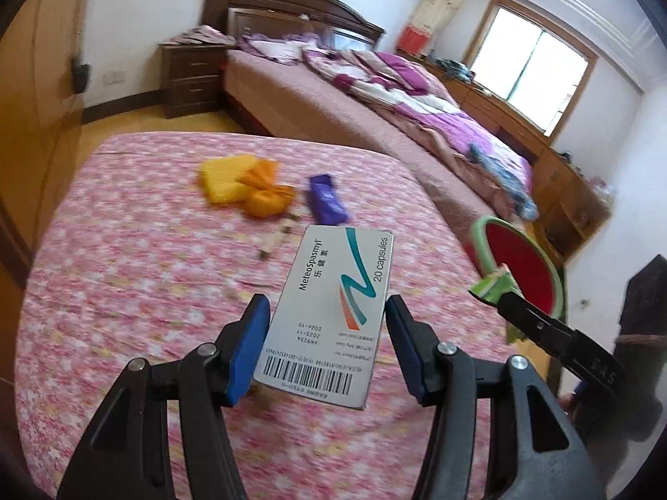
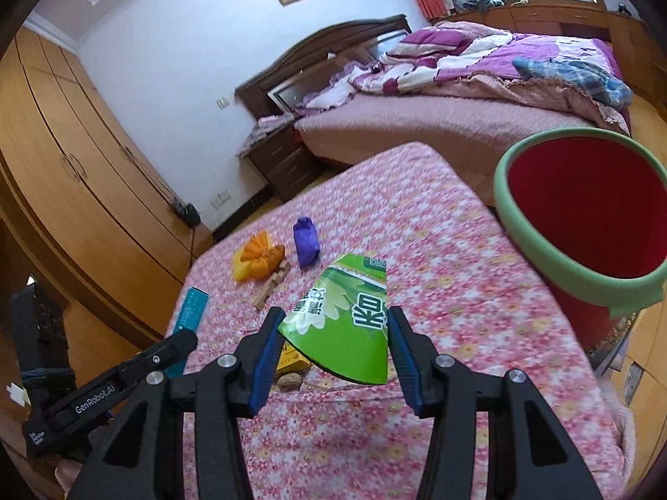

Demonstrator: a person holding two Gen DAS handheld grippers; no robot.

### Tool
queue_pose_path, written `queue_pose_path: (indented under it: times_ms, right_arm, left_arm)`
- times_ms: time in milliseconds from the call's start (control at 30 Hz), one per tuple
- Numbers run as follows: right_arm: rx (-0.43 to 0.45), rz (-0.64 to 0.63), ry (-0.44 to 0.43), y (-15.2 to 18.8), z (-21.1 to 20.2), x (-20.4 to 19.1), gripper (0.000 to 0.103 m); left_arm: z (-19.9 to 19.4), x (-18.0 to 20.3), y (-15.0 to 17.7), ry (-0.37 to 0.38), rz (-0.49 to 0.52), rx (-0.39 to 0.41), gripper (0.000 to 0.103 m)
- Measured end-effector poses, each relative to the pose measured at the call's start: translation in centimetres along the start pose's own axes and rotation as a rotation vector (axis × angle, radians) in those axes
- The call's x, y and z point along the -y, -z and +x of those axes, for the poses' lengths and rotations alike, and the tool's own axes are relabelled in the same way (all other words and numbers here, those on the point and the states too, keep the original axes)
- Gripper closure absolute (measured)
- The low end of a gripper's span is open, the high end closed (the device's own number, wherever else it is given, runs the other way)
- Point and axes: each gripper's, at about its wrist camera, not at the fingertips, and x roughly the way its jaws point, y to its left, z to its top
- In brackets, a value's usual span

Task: Collect trash
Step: 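Lift the medicine box and green packet and carry them toward the red bucket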

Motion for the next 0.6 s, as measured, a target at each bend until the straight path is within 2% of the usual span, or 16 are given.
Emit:
queue_pose_path:
  times_ms: [100,267,600]
  right_arm:
    - [0.031,0.002,0.013,-0.2,-1.5,0.9,0.051]
    - [0.067,0.006,0.022,-0.7,-3.8,2.8,0.05]
    - [0.137,0.055,0.099,-1.5,-6.7,8.1,0.05]
  left_arm:
    - [0.0,1.6,0.1,0.056,0.019,-0.022,0.045]
    - [0.9,5.0,0.3,0.088,0.088,-0.048,0.045]
    - [5.1,11.6,0.0,0.13,0.212,-0.11,0.045]
